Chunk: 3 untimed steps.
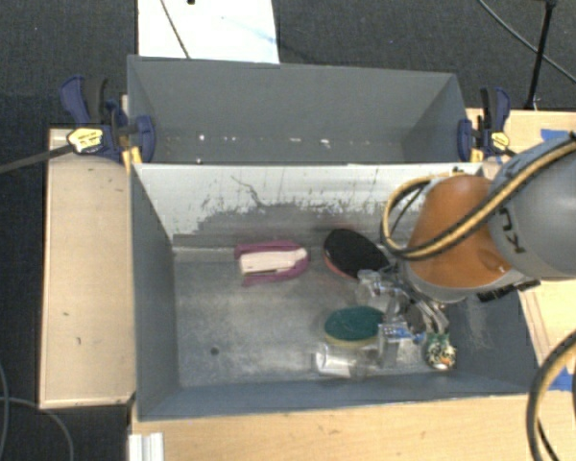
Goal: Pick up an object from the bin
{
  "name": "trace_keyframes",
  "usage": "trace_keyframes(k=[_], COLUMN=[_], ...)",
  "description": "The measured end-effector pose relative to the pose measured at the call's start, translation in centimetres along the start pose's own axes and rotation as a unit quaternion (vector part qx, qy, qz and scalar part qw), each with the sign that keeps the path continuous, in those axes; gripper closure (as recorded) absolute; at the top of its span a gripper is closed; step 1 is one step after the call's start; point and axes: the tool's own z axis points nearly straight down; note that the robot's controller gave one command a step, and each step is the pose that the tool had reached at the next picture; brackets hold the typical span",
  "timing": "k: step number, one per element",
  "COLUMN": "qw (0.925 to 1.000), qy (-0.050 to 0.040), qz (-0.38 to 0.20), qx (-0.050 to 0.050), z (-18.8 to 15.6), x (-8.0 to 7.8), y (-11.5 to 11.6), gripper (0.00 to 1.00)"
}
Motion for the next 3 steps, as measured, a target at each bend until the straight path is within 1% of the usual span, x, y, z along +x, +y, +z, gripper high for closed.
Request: trace_keyframes(k=[1, 2, 3], qw=[0.9999, 0.9999, 0.9999], qy=[-0.0026, -0.0017, -0.0035], qz=[0.016, 0.014, 0.01], qx=[-0.001, 0.0, 0.0], z=[-0.2, -0.1, -5.1], x=[2.4, 2.4, 2.3], y=[2.3, 2.2, 2.2], gripper=[0.0, 1.0, 1.0])
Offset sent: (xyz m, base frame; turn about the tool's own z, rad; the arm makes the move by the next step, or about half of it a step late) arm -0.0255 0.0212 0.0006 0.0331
